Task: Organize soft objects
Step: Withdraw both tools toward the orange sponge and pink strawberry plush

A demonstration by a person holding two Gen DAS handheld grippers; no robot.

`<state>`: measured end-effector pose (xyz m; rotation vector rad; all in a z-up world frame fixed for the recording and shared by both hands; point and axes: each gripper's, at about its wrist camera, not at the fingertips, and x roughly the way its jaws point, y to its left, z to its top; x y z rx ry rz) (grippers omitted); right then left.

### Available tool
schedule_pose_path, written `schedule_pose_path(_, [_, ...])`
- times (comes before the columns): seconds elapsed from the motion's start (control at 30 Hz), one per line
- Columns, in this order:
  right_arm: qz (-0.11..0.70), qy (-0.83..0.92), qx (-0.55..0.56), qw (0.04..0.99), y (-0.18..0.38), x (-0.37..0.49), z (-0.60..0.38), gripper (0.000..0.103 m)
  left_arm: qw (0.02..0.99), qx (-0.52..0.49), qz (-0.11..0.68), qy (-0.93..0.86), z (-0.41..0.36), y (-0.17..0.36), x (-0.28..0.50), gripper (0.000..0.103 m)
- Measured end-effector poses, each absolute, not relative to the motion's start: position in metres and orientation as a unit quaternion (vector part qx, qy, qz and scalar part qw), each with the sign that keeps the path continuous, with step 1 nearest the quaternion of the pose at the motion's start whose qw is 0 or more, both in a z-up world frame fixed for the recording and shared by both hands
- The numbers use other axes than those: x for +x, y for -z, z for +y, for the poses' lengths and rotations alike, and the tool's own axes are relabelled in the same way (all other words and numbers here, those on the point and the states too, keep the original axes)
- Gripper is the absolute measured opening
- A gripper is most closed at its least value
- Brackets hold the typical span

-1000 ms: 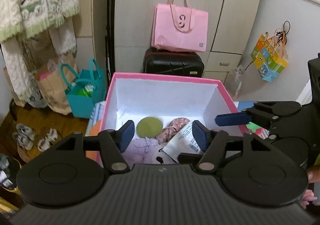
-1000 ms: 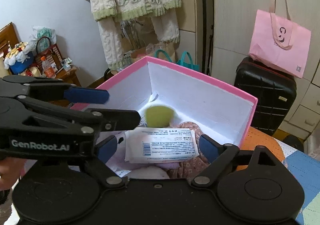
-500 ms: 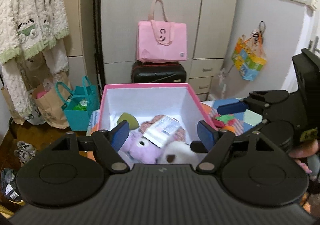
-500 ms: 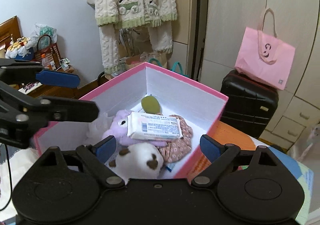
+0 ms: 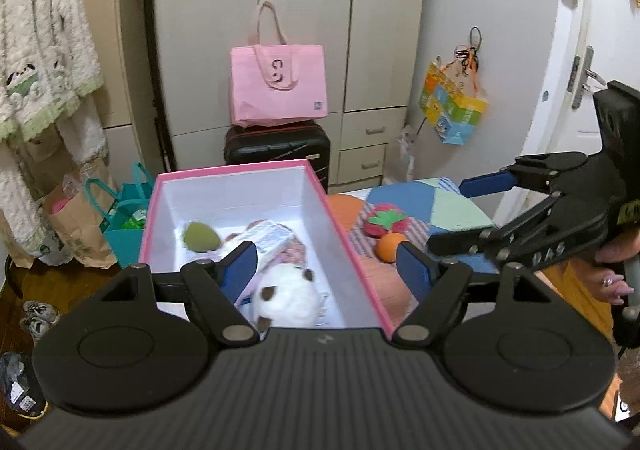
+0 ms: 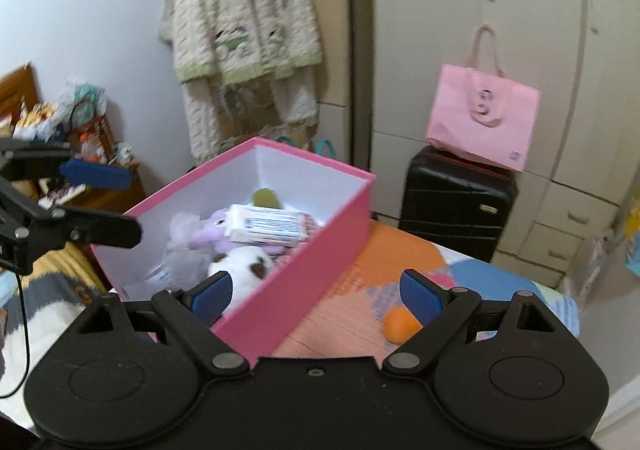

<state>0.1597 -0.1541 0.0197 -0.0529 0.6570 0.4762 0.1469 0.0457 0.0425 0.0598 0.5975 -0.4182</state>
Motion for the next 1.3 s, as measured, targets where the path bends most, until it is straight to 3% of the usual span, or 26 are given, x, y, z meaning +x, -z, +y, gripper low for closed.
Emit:
schedule_pose_path(0.13, [0.317,-0.227,0.022,0.921,-0.012,0.160,-0.182,0.093,0.932,0.034,0.294,0.209,0.020,-0.037,0.150,0.076])
schedule_pose_path(0.9, [0.304,-0.269,0.062,0.912,0.034,0.227,-0.265,0.092,0.926,0.058,0.312,0.204,-0.106,0.017,0.184,0.076])
schedule_pose_path(1.3, [0.321,-0.318,-0.007,0.892,0.067,0.271,-0.250,0.078,0.928,0.067,0.326,0.168,-0.141,0.059,0.210,0.074])
